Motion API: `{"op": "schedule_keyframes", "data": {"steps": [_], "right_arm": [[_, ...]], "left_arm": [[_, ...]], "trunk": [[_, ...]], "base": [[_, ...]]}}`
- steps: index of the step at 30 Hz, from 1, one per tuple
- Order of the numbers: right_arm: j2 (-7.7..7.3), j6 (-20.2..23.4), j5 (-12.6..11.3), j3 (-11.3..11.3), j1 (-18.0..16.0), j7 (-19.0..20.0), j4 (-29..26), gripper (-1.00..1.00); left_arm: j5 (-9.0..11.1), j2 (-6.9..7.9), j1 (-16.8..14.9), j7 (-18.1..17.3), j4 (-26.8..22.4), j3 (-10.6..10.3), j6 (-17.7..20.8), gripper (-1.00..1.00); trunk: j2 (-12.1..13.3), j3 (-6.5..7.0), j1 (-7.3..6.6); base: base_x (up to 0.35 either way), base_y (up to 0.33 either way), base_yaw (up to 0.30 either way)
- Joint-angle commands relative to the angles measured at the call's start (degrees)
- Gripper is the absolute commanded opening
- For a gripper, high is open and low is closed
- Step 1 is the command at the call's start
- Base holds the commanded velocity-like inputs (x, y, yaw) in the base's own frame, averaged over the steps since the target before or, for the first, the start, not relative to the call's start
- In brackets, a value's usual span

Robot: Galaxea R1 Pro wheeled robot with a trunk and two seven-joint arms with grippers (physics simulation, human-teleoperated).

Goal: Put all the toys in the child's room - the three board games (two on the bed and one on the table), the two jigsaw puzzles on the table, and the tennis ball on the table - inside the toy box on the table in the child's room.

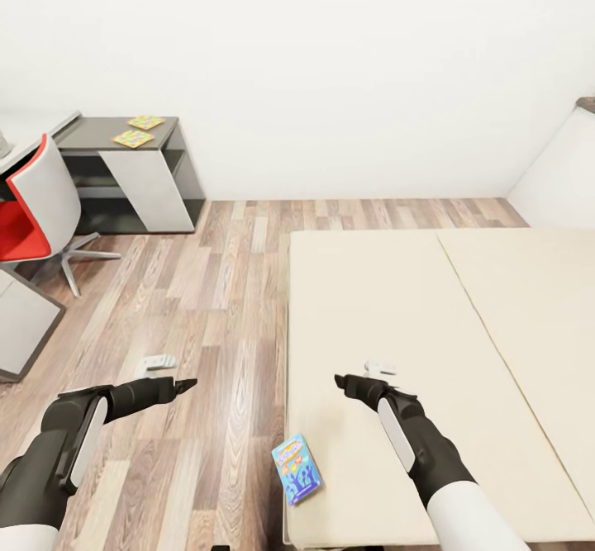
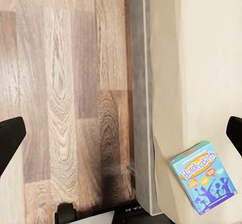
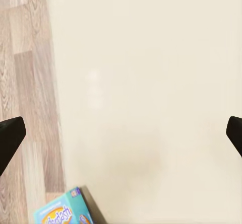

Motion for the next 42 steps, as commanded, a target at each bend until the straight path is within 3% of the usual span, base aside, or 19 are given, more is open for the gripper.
{"op": "schedule_keyframes", "data": {"steps": [1,42], "right_arm": [[-0.01,-0.18,-0.28,0.03,-0.02,-0.11,0.08,1.0],[-0.12,-1.53,-0.29,0.03,-0.02,-0.11,0.43,1.0]], "left_arm": [[0.11,-0.01,-0.03,-0.16,-0.04,0.08,0.44,1.0],[0.14,-0.07,-0.04,-0.16,-0.04,0.01,0.44,1.0]], "trunk": [[-0.09,0.01,0.03],[-0.09,3.93,0.03]], "base": [[0.0,0.0,0.0],[0.0,0.0,0.0]]}}
